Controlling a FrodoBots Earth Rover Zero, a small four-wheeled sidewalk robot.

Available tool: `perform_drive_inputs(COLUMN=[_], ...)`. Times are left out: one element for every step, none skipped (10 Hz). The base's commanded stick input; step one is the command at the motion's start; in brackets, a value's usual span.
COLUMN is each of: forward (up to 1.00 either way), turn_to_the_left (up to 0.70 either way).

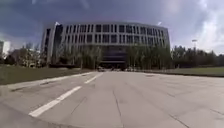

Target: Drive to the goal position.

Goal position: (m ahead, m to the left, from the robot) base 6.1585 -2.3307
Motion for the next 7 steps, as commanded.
perform_drive_inputs(forward=[0.5, 0.5, 0.5, 0.5, 0.5, 0.5, 0.5], turn_to_the_left=[0.0, 0.0, 0.0, 0.0, 0.0, 0.0, 0.0])
